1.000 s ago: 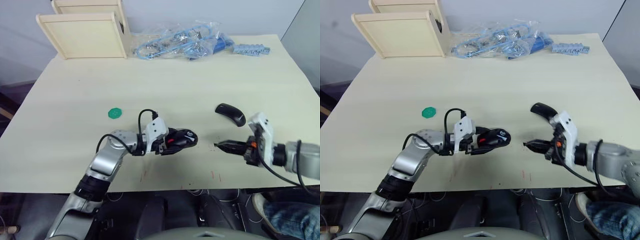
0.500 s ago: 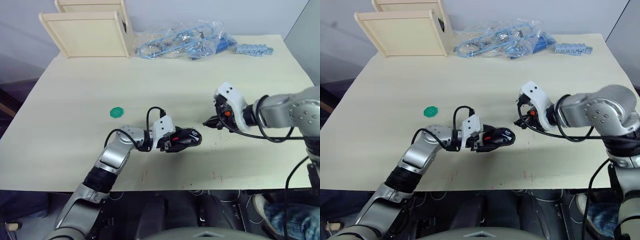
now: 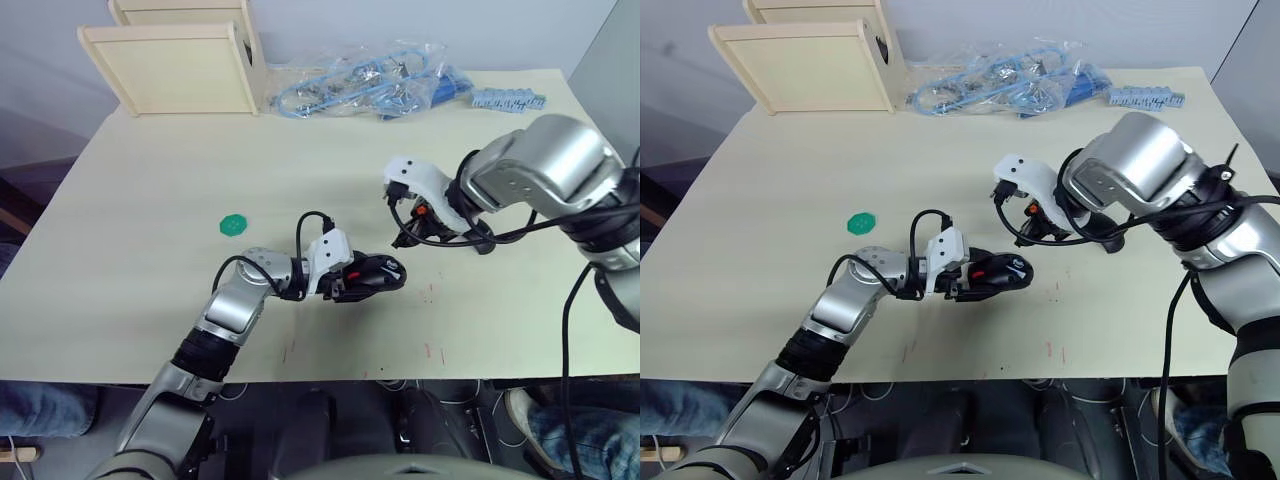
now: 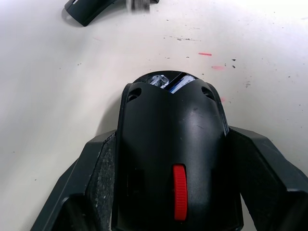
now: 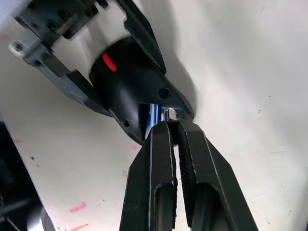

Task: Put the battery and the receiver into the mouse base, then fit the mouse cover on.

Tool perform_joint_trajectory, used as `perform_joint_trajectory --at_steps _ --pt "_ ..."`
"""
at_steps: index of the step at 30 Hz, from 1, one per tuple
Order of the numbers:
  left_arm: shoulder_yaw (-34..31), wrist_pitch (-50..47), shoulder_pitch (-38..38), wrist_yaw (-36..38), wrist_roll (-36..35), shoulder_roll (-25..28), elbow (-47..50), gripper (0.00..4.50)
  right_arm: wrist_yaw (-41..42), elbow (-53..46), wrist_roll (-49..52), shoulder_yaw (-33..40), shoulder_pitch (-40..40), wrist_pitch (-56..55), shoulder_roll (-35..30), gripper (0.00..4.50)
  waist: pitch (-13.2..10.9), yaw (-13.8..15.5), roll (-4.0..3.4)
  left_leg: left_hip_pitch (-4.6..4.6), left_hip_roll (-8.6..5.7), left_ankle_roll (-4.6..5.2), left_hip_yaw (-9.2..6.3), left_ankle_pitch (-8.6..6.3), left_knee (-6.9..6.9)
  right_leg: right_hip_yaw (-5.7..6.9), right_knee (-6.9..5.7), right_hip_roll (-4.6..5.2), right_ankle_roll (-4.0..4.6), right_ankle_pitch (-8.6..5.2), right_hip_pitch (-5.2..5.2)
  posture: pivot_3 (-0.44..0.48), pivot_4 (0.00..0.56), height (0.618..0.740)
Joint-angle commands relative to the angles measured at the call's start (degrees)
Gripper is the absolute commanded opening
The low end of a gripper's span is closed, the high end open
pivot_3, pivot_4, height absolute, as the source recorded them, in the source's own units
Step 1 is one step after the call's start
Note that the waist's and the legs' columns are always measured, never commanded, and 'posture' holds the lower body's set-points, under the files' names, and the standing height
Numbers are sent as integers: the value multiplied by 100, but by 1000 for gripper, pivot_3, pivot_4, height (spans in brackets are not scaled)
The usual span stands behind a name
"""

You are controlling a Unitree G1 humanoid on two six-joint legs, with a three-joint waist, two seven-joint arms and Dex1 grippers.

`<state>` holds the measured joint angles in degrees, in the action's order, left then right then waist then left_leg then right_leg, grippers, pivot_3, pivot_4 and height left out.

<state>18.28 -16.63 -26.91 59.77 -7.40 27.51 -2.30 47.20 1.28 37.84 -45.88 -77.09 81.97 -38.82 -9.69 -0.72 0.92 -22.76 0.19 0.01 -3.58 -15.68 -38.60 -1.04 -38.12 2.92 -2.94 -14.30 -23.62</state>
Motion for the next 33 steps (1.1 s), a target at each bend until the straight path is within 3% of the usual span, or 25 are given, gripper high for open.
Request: perform_joint_trajectory --at_steps 1,12,33 --pt "74 27 -15 -11 102 -14 -77 2917 564 146 -543 -572 -449 -297 66 0 -1 -2 -3 0 -1 0 0 0 0 -1 -2 1 0 0 -2 0 150 740" --pt "61 73 -84 -51 147 -32 -193 2917 1317 863 -1289 -978 -682 -387 607 0 1 -6 -5 2 -2 -1 -5 0 -1 2 -8 1 0 0 -2 0 150 740" --pt "47 6 21 -148 123 -106 -122 2917 1676 1084 -1841 -1008 -426 -299 843 0 1 -3 -6 1 -6 -1 -7 1 -1 5 -8 5 0 0 -2 0 150 740"
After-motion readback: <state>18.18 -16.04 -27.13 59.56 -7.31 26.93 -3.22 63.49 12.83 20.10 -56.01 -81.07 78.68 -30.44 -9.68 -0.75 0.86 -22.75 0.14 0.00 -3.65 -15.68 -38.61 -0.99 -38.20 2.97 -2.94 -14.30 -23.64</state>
